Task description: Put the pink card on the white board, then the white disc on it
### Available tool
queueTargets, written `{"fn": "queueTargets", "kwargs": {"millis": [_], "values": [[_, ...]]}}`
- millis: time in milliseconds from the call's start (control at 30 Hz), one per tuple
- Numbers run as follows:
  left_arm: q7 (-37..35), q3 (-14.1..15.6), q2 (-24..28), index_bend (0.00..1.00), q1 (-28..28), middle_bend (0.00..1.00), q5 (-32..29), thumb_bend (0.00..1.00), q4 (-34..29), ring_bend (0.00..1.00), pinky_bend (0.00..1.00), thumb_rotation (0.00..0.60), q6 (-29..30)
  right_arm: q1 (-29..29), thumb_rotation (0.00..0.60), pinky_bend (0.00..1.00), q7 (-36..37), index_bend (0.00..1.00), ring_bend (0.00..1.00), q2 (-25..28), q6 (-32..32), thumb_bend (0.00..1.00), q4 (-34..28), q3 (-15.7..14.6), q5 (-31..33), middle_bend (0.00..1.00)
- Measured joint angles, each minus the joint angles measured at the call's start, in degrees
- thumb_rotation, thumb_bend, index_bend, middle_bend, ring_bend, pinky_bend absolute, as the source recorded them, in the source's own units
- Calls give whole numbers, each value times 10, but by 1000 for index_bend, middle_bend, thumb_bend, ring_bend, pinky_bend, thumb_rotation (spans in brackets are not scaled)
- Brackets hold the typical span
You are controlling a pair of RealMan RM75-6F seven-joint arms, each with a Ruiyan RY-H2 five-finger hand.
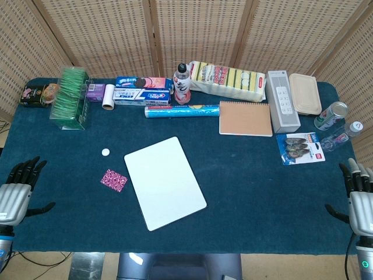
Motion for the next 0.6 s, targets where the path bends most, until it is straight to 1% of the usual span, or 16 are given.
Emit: {"fn": "queueTargets", "kwargs": {"millis": [167,300,467,500,567,600], "values": [[13,-5,-2,0,1,0,-5,72,-4,0,48,600,-14,-3,600,0,12,34,0,8,-5,0,-9,0,2,0],[13,-7,-2,0,-6,0,-6,74,-7,0,48,600,-38,-6,600,0,17,34,0,14,-4,0,-16,0,2,0],[10,-24,-17,8,-48,0,0,81,9,0,48,600,-97,-3,600,0,24,34,0,20,-23,0,-22,-3,8,0],[9,-28,-21,38,-56,0,-1,87,14,0,47,600,-109,-3,600,0,26,34,0,21,-27,0,-23,-4,9,0],[6,-35,-28,165,-76,0,-4,97,23,0,48,600,-143,-2,600,0,33,34,0,25,-31,0,-27,-4,10,0],[4,-39,-32,208,-86,0,-7,99,28,0,47,600,-159,-1,600,0,34,34,0,27,-31,0,-27,-4,11,0]]}}
